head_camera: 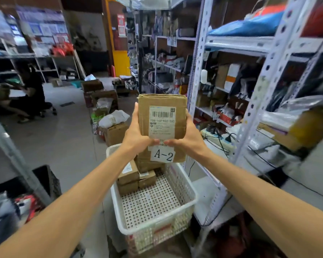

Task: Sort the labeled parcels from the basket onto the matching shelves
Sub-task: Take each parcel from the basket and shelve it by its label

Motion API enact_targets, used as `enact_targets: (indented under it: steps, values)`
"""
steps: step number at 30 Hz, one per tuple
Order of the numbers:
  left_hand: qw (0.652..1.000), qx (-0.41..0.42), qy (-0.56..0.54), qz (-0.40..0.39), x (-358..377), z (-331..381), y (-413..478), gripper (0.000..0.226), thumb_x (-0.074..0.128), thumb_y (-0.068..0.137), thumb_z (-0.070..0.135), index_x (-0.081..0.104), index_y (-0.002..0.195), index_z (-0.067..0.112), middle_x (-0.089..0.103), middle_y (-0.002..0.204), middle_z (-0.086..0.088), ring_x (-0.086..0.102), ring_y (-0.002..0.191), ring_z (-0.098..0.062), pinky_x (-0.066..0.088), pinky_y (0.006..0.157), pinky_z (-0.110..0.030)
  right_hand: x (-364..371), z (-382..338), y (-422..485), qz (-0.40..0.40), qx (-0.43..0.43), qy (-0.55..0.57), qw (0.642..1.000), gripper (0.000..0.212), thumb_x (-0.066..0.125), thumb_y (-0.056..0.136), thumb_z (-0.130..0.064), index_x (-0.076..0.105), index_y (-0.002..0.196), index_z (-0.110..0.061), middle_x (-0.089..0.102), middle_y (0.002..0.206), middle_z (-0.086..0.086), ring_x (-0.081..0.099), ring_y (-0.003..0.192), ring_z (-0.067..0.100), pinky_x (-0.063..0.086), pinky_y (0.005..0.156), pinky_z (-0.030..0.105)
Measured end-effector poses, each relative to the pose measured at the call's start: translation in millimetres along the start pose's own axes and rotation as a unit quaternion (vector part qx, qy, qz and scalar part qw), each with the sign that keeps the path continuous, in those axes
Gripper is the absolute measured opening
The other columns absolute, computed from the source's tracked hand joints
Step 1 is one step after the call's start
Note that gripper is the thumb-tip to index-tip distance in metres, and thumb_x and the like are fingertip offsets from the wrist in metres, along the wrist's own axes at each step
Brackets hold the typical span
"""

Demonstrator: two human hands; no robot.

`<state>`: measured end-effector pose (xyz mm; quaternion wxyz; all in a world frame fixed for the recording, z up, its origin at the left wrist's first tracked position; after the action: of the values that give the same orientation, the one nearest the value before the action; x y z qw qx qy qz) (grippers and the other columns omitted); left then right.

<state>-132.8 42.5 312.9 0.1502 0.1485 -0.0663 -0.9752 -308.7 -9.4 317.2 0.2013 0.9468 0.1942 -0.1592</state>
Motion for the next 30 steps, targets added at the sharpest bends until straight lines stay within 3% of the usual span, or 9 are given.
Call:
enact_targets:
  steps: [4, 7, 11, 16, 18, 20, 23, 28, 30]
  values:
    - [1.000, 0.009, 0.014, -0.023, 27, 10, -55, 0.132, 0.076, 0.066, -0.007, -0.011, 0.142, 0.056, 0.049, 0.139, 0.003, 0.050, 0.126, -0.020, 0.050, 0.095, -0.051, -21, -3, -63, 0.017, 0.010, -0.008, 1.000, 0.109, 0.087, 0.055, -0.025, 0.023, 0.143, -0.030, 0.059, 0.117, -0.008, 0.058, 0.112, 0.013, 0.052, 0.095, 0.042]
    - [0.999, 0.014, 0.005, -0.050, 48, 17, -91, 0.128, 0.074, 0.068, -0.011, -0.009, 0.147, 0.048, 0.050, 0.139, 0.001, 0.050, 0.125, -0.019, 0.050, 0.096, -0.052, -36, -1, -106, 0.032, 0.019, -0.010, 0.999, 0.110, 0.087, 0.061, -0.014, 0.019, 0.146, -0.025, 0.055, 0.112, -0.018, 0.055, 0.106, 0.004, 0.049, 0.093, 0.028]
    - [0.997, 0.015, 0.010, -0.073, 79, 26, -128, 0.129, 0.076, 0.069, -0.009, -0.010, 0.148, 0.046, 0.050, 0.137, 0.004, 0.050, 0.124, -0.017, 0.048, 0.099, -0.049, -59, 1, -153, 0.056, 0.031, -0.008, 0.998, 0.105, 0.086, 0.062, -0.006, 0.022, 0.144, -0.021, 0.058, 0.117, -0.007, 0.055, 0.111, 0.010, 0.050, 0.097, 0.033]
    - [0.992, 0.019, 0.011, -0.125, 136, 37, -156, 0.128, 0.079, 0.068, -0.004, -0.008, 0.147, 0.049, 0.050, 0.138, 0.001, 0.050, 0.126, -0.020, 0.045, 0.102, -0.051, -102, 16, -210, 0.110, 0.055, -0.031, 0.992, 0.100, 0.084, 0.065, -0.005, 0.024, 0.144, -0.019, 0.056, 0.109, -0.022, 0.056, 0.102, -0.005, 0.050, 0.091, 0.021]
    - [0.989, 0.032, 0.010, -0.147, 166, 43, -162, 0.122, 0.079, 0.068, -0.004, 0.000, 0.150, 0.042, 0.053, 0.134, 0.003, 0.051, 0.124, -0.019, 0.045, 0.103, -0.046, -124, 23, -233, 0.138, 0.077, -0.037, 0.987, 0.104, 0.080, 0.067, -0.001, 0.017, 0.148, -0.019, 0.057, 0.108, -0.024, 0.055, 0.100, -0.010, 0.049, 0.092, 0.020]
    - [0.987, 0.051, 0.011, -0.154, 190, 50, -165, 0.117, 0.078, 0.068, -0.006, 0.006, 0.152, 0.032, 0.053, 0.127, 0.008, 0.051, 0.121, -0.014, 0.045, 0.102, -0.039, -140, 28, -246, 0.154, 0.102, -0.045, 0.982, 0.110, 0.078, 0.069, 0.001, 0.009, 0.150, -0.023, 0.057, 0.109, -0.022, 0.056, 0.101, -0.005, 0.047, 0.091, 0.022]
    - [0.979, 0.063, 0.006, -0.193, 239, 62, -167, 0.114, 0.077, 0.070, -0.007, 0.009, 0.151, 0.033, 0.055, 0.120, 0.006, 0.051, 0.113, -0.011, 0.046, 0.100, -0.037, -181, 35, -272, 0.207, 0.122, -0.068, 0.968, 0.115, 0.080, 0.067, -0.001, 0.007, 0.151, -0.029, 0.057, 0.123, -0.011, 0.053, 0.116, 0.007, 0.046, 0.091, 0.018]
    - [0.954, 0.067, -0.061, -0.287, 329, 86, -166, 0.112, 0.068, 0.070, -0.018, 0.010, 0.152, 0.033, 0.053, 0.122, 0.006, 0.050, 0.123, -0.017, 0.050, 0.095, -0.036, -250, 40, -317, 0.318, 0.147, -0.111, 0.930, 0.114, 0.083, 0.064, 0.001, 0.014, 0.151, -0.024, 0.054, 0.121, -0.012, 0.053, 0.109, 0.000, 0.043, 0.080, 0.000]
    - [0.935, 0.075, -0.084, -0.337, 369, 98, -167, 0.112, 0.068, 0.070, -0.018, 0.011, 0.152, 0.031, 0.052, 0.131, 0.003, 0.049, 0.125, -0.018, 0.054, 0.085, -0.026, -276, 41, -337, 0.365, 0.166, -0.129, 0.907, 0.115, 0.083, 0.065, 0.001, 0.012, 0.152, -0.026, 0.056, 0.122, -0.010, 0.053, 0.113, 0.004, 0.046, 0.083, 0.004]
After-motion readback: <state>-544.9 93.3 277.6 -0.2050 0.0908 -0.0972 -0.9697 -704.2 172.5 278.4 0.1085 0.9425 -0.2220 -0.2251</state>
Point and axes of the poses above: each hand's wrist, its own y-axis towards the middle knuckle, its own x-axis out of the palm, z = x × y, the point moved 1 cm from there along y, towards the middle knuckle
